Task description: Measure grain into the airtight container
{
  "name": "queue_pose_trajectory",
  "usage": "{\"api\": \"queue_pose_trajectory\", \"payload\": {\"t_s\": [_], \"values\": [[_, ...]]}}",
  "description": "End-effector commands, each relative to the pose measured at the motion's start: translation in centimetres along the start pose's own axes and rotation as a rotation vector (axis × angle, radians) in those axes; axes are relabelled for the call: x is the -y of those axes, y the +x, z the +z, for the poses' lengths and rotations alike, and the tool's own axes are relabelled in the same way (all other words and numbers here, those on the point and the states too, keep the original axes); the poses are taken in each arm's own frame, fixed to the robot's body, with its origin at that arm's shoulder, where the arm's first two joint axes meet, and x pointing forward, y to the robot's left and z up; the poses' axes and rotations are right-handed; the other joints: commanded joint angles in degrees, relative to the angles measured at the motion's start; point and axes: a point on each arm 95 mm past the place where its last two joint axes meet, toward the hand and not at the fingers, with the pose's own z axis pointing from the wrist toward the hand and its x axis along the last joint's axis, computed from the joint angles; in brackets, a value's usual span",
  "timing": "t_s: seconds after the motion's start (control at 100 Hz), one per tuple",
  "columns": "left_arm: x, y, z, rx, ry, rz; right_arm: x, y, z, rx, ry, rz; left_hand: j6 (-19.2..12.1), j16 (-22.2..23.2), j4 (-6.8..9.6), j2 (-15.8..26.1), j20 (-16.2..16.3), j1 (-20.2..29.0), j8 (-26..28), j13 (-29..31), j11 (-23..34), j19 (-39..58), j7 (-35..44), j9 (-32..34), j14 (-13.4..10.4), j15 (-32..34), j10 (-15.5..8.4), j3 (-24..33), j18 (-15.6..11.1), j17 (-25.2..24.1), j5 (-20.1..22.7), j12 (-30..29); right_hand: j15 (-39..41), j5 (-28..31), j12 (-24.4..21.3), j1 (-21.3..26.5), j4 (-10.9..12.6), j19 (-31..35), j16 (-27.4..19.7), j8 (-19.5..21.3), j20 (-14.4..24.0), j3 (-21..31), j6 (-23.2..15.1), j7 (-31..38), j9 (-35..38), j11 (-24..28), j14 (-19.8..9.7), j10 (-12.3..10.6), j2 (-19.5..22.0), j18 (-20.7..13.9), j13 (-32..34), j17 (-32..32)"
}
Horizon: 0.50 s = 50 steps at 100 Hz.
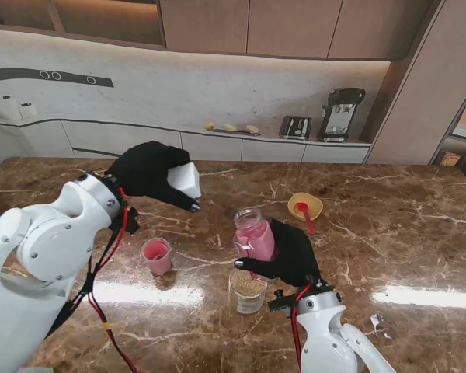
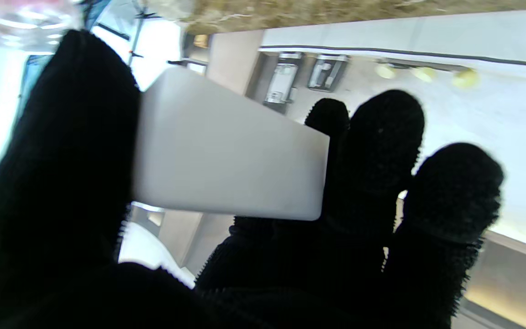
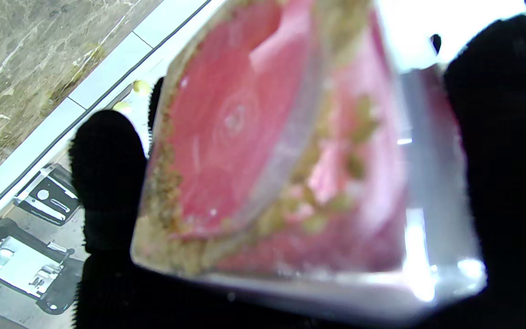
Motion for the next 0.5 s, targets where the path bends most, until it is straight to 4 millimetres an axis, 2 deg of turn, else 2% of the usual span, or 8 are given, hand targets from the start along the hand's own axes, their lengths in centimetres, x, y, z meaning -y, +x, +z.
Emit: {"api": "queue_pose_trajectory", "payload": {"t_s": [0.0,0.13,0.18,0.29,0.49], "values": [[-0.4,-1.7,-0.9,0.051,-0.014,0.02,0.2,-0.2,-0.3,0.015,0.008,0.008,-9.4,-0.7,-0.17,11.6,0.0,8.9,0.6,1.5,7.8,4.8,9.6,9.4,1.1,2.4,-7.0,12.3,1.3,0.2,6.0,2.0,5.2,6.6,1.4,12.2,0.3,2.3,2.5,0.7,1.5,16.4,-13.9,8.1,3.9,4.9,-6.1,-5.5,13.0,-3.6,5.2,0.4],[-0.6,-5.0,-2.7,0.157,-0.018,0.097,0.2,-0.2,-0.2,0.016,0.01,0.009,-10.2,-0.8,-0.09,12.0,0.3,9.0,0.6,1.5,7.6,4.9,9.6,9.1,0.8,2.1,-7.3,11.6,0.9,-0.3,5.6,1.8,5.2,6.6,1.4,12.2,0.3,2.3,2.5,0.7,1.5,16.4,-13.9,8.2,3.9,4.9,-6.1,-5.4,13.0,-3.6,5.2,0.4],[-0.9,-6.2,-3.3,0.199,-0.022,0.112,0.2,-0.2,-0.2,0.017,0.012,0.008,-10.3,-0.9,0.44,12.3,0.8,9.9,0.5,1.5,7.5,4.6,9.6,9.0,0.9,1.4,-7.3,9.9,0.9,-0.7,5.5,1.5,5.2,6.6,1.4,12.2,0.3,2.3,2.5,0.7,1.5,16.4,-13.9,8.2,3.9,4.9,-6.1,-5.5,13.0,-3.6,5.2,0.4],[-2.0,-8.9,-4.6,0.282,-0.037,0.152,0.3,-0.2,-0.2,0.02,0.014,0.007,-10.6,-0.9,0.47,12.6,1.1,9.8,0.5,1.4,7.4,4.6,9.5,8.6,0.9,1.0,-7.4,9.7,1.1,-1.4,5.2,1.3,5.2,6.5,1.4,12.2,0.3,2.3,2.5,0.7,1.4,16.4,-13.8,8.1,3.9,4.9,-6.0,-5.4,13.1,-3.6,5.2,0.4],[-4.1,-12.4,-6.9,0.416,-0.026,0.185,0.4,-0.4,-0.1,0.027,0.017,0.006,-12.1,-1.1,0.58,13.1,1.7,10.1,-0.1,1.3,7.2,4.4,8.8,8.0,1.3,-0.2,-7.4,9.5,1.3,-2.9,4.3,0.9,5.2,6.6,1.4,12.3,0.3,2.2,2.5,0.7,1.4,16.4,-13.7,8.2,3.9,4.9,-6.0,-5.4,13.0,-3.6,5.2,0.3]]}}
